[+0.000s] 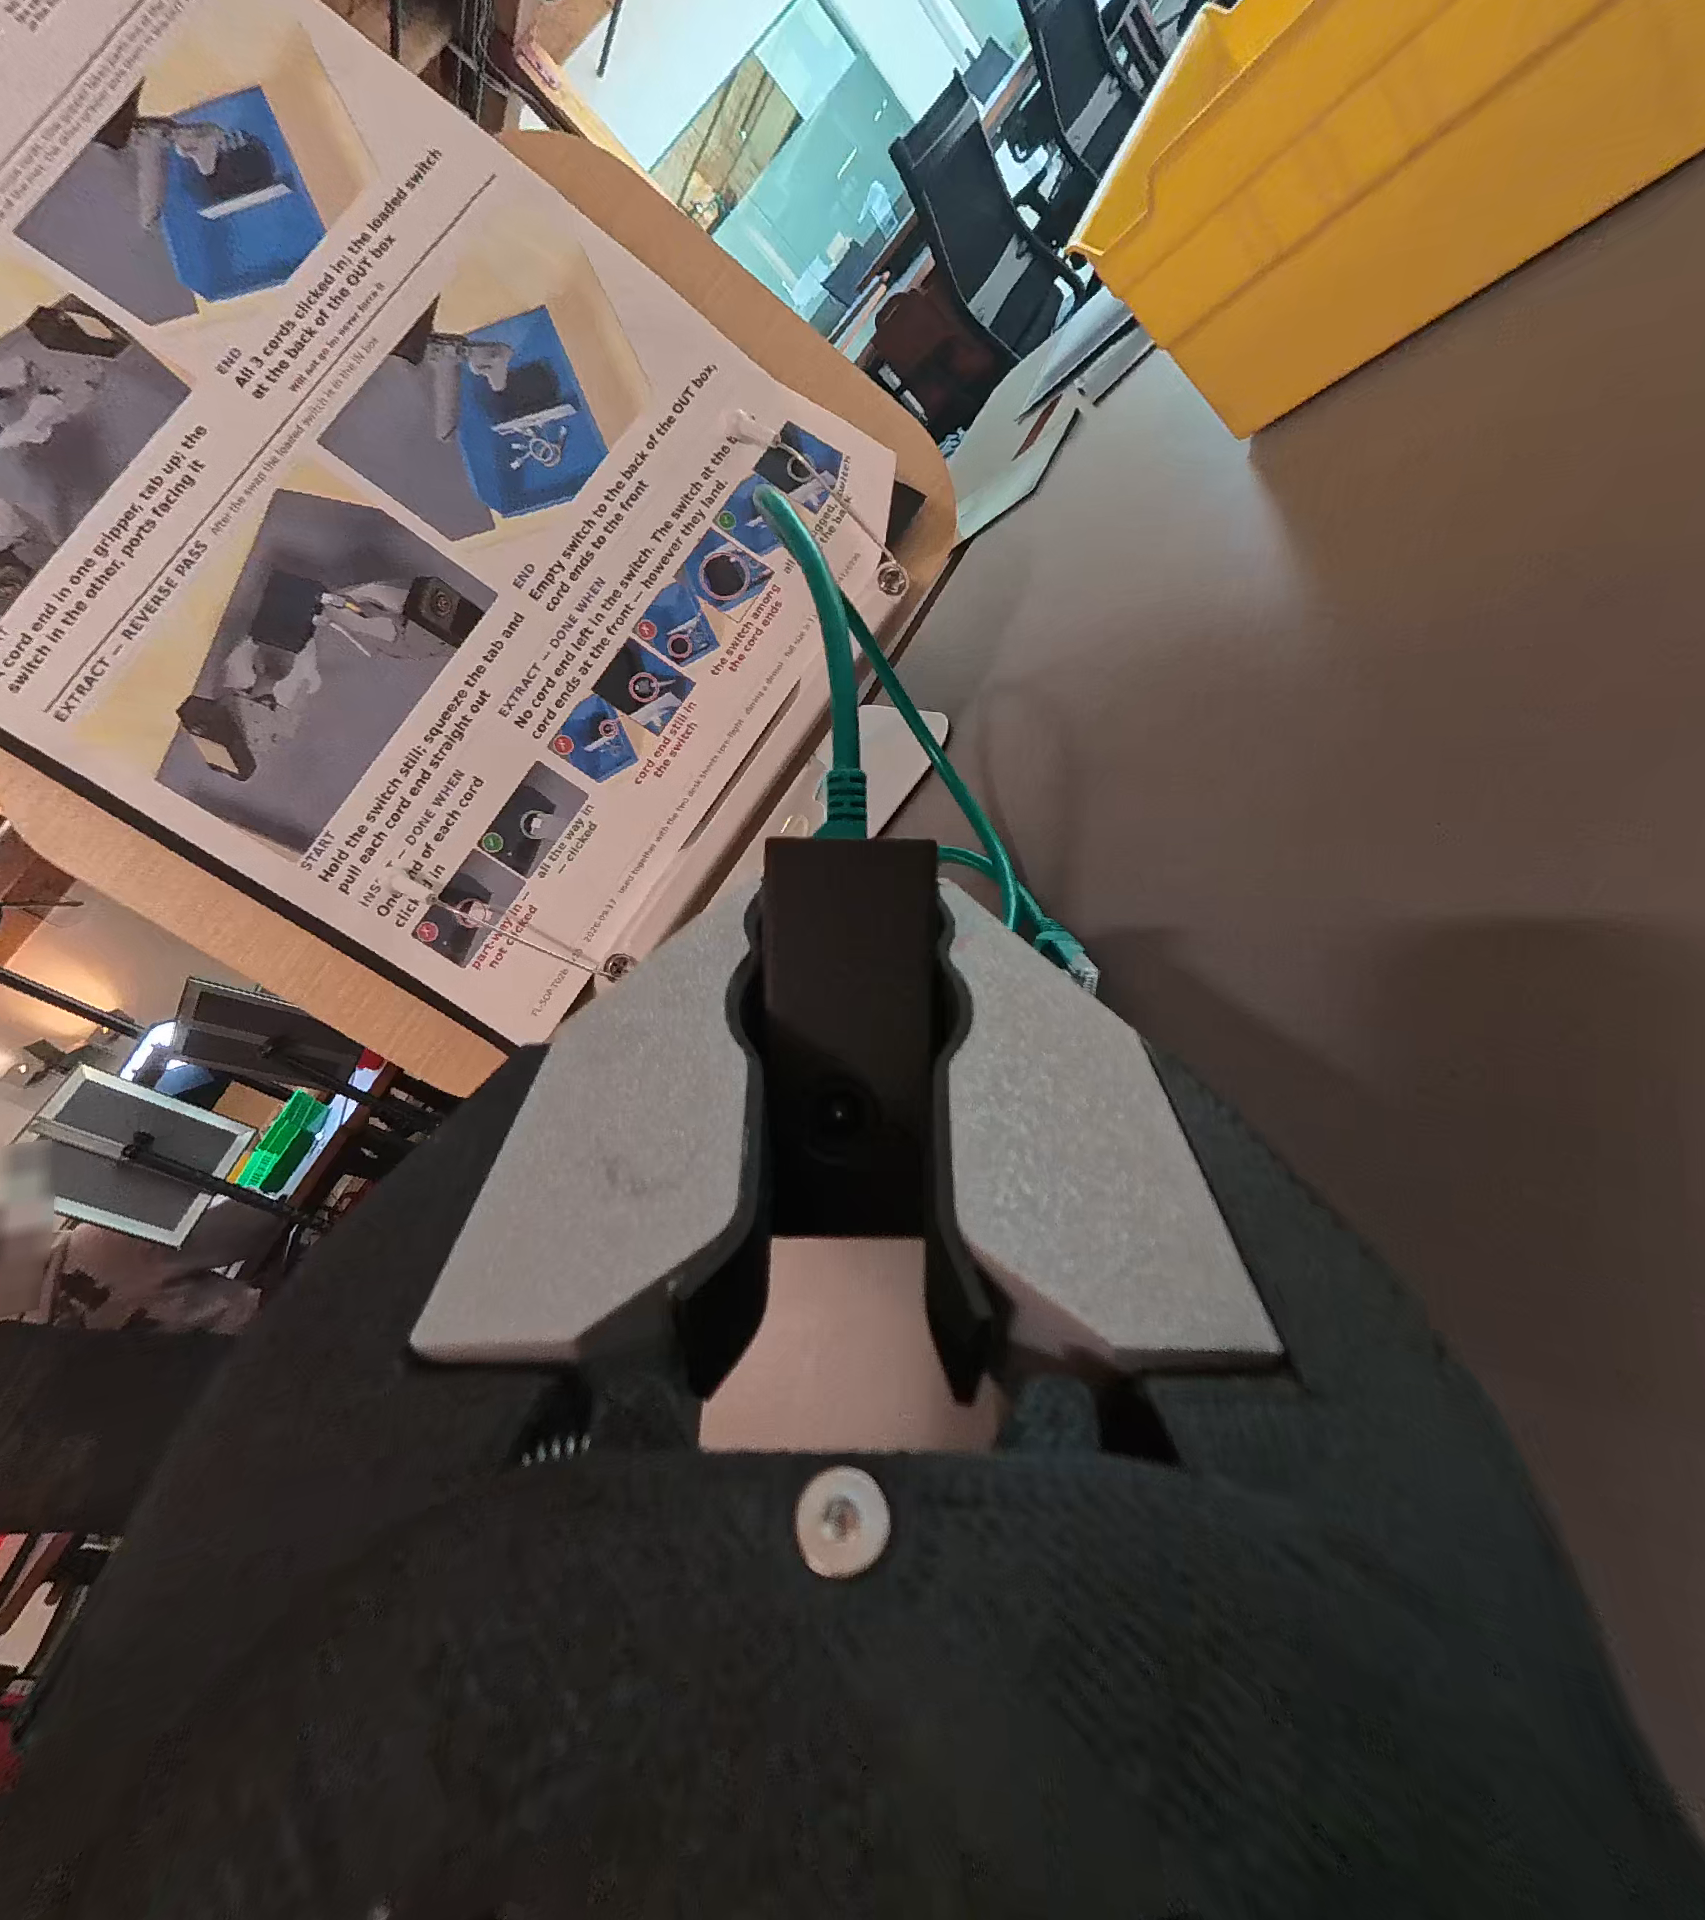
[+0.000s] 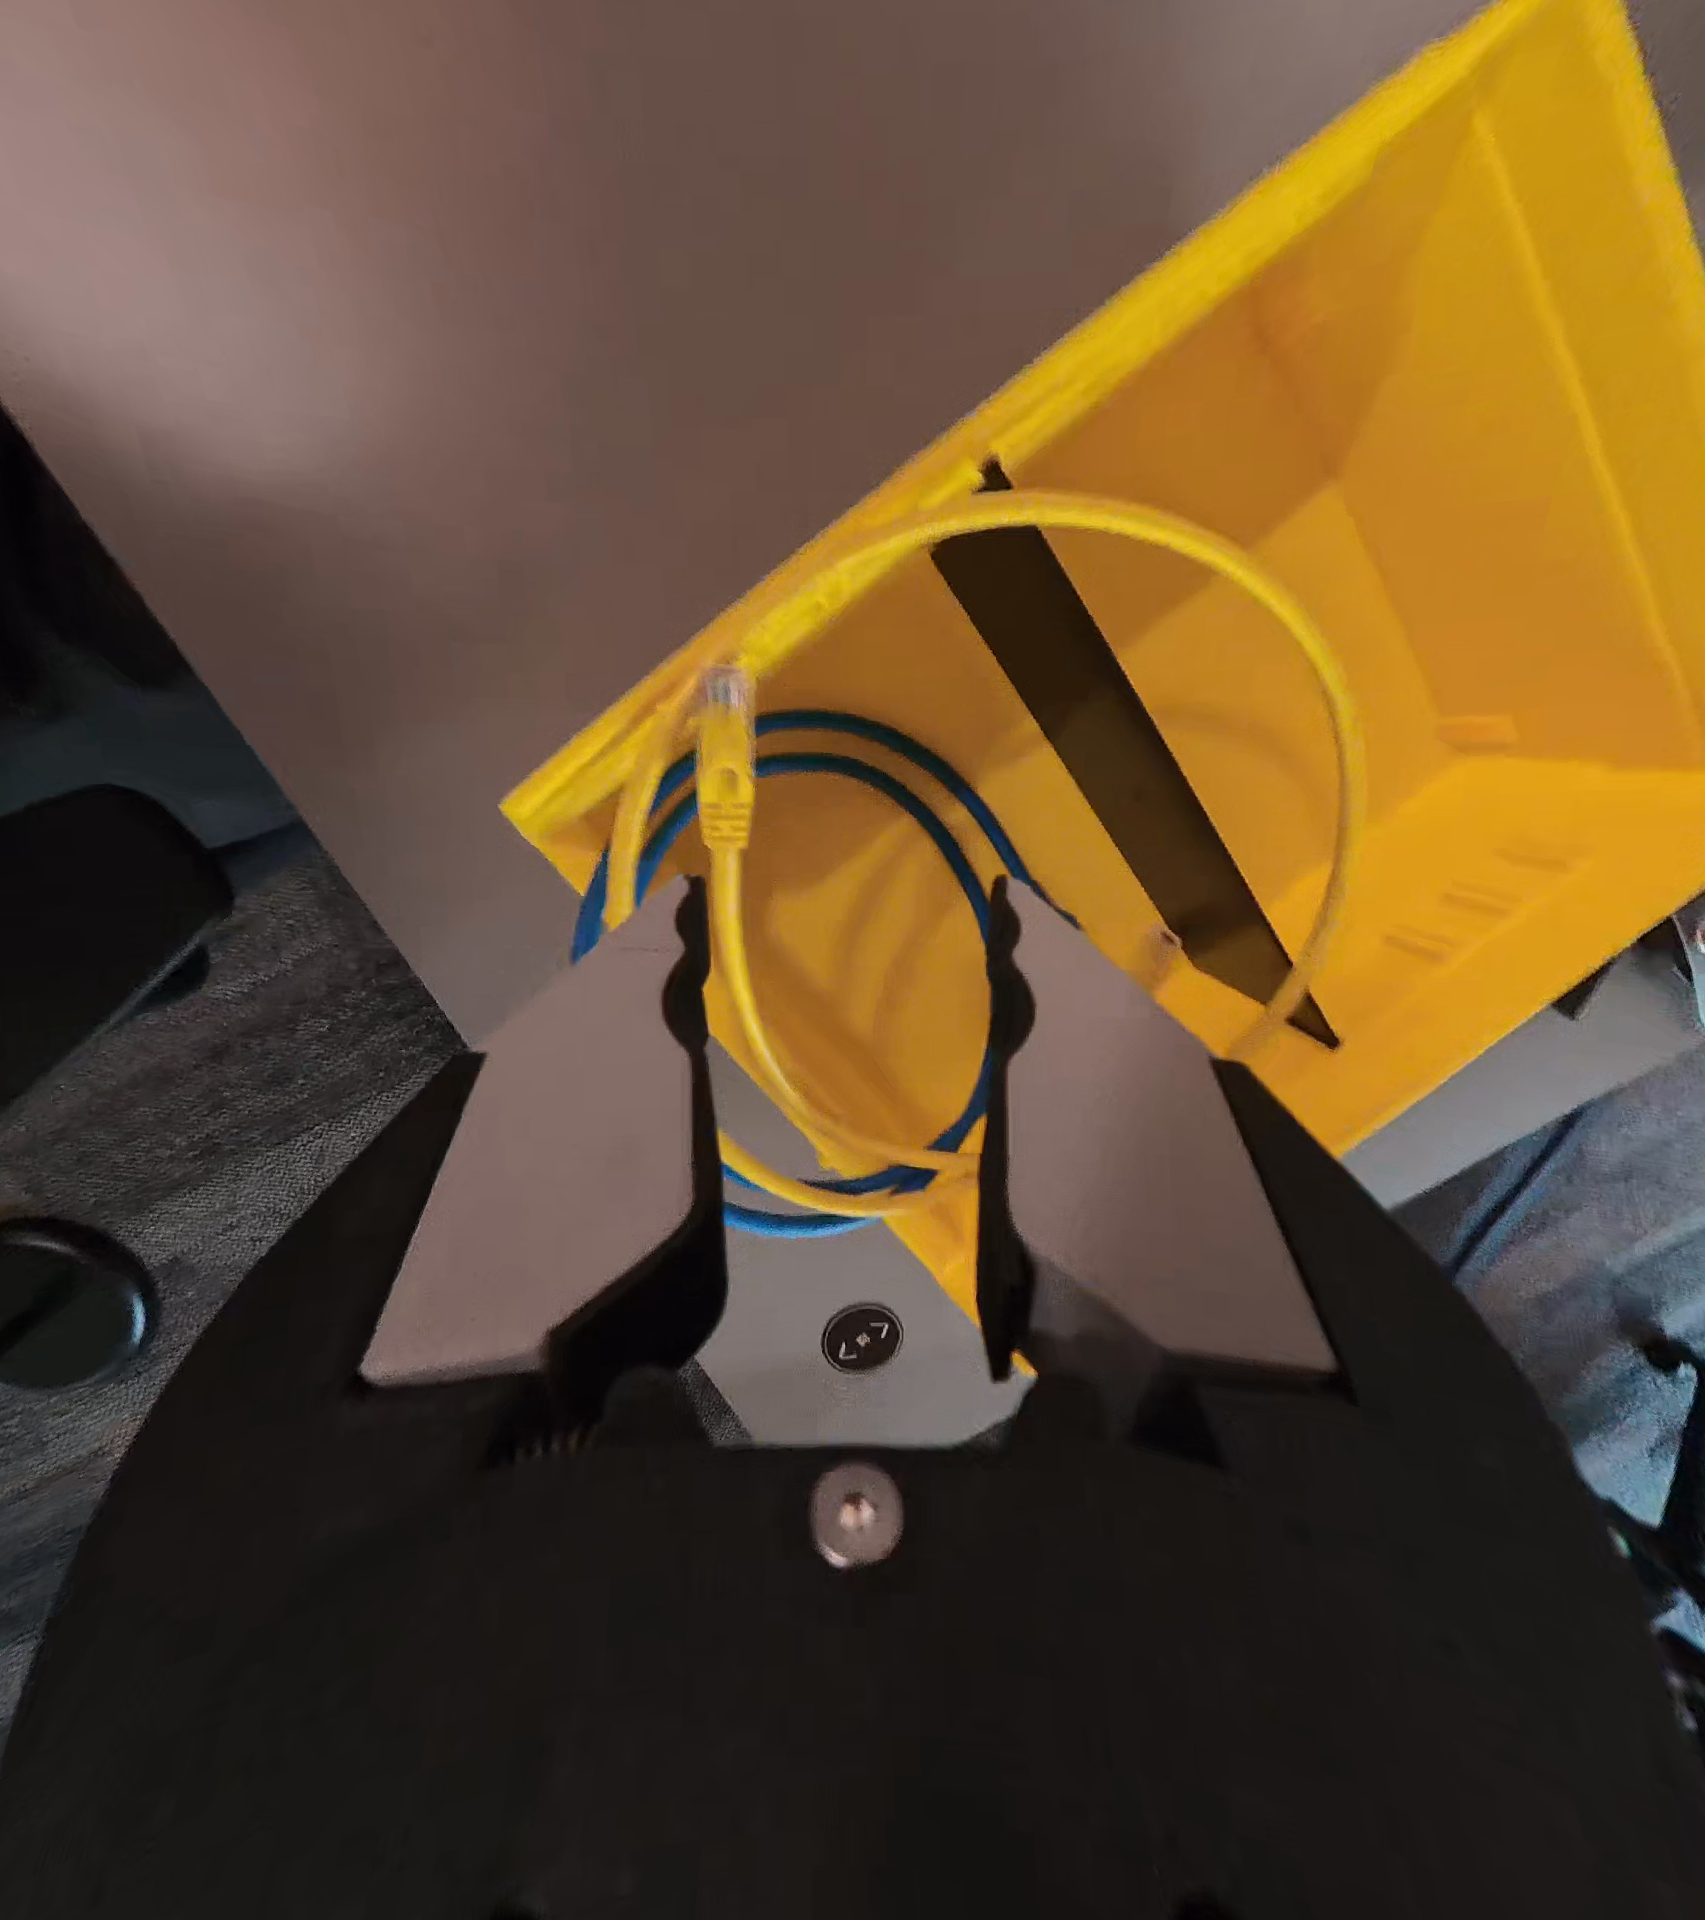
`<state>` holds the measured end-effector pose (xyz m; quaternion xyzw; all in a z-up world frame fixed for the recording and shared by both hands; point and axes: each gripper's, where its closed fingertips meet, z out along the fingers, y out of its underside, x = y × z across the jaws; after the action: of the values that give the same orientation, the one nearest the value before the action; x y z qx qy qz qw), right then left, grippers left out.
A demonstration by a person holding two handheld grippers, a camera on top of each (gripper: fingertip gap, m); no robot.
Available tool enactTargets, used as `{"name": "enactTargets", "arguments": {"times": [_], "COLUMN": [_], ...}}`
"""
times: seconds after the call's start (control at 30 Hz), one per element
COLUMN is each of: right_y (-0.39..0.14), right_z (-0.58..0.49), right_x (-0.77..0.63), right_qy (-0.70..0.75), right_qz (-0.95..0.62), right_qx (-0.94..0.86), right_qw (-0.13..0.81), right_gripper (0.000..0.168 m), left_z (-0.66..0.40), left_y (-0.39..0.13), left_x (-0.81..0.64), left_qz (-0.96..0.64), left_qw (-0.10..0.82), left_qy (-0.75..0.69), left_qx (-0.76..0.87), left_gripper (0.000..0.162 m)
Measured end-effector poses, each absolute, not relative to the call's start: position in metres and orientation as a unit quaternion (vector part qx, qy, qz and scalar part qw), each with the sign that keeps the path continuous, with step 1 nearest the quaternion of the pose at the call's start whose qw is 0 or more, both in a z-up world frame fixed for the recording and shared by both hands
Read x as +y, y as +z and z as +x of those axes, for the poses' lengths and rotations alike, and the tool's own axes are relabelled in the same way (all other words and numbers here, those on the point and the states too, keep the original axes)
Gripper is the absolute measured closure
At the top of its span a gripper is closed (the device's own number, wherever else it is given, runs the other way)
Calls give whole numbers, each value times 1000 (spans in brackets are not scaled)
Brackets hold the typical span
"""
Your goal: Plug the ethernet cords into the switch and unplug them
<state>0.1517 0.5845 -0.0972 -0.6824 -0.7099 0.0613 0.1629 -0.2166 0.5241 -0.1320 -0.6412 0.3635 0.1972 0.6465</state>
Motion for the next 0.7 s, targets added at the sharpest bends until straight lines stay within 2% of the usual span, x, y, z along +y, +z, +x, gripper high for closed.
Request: {"name": "enactTargets", "arguments": {"times": [0.1, 0.23, 0.3, 0.5, 0.63, 0.7], "right_y": [-83, -46, -39, -76, -106, -123], "right_z": [147, 88, 45, -93, -165, -184], "right_x": [591, 590, 571, 500, 514, 522], "right_qy": [66, 95, 120, 142, 107, 94], "right_qz": [-684, -633, -588, -426, -395, -387], "right_qx": [-696, -688, -704, -773, -743, -740], "right_qw": [206, 341, 380, 448, 530, 542], "right_gripper": [117, 119, 120, 123, 115, 117], "left_z": [-214, -205, -201, -186, -189, -190], "left_y": [-130, -126, -127, -137, -141, -142], "left_x": [523, 518, 517, 512, 511, 511], "left_qz": [-633, -611, -604, -592, -595, -597], "left_qw": [651, 665, 665, 654, 648, 647], "left_qy": [200, 196, 194, 170, 163, 158], "left_qx": [369, 383, 393, 438, 446, 448], "left_gripper": [136, 136, 136, 136, 136, 136]}}
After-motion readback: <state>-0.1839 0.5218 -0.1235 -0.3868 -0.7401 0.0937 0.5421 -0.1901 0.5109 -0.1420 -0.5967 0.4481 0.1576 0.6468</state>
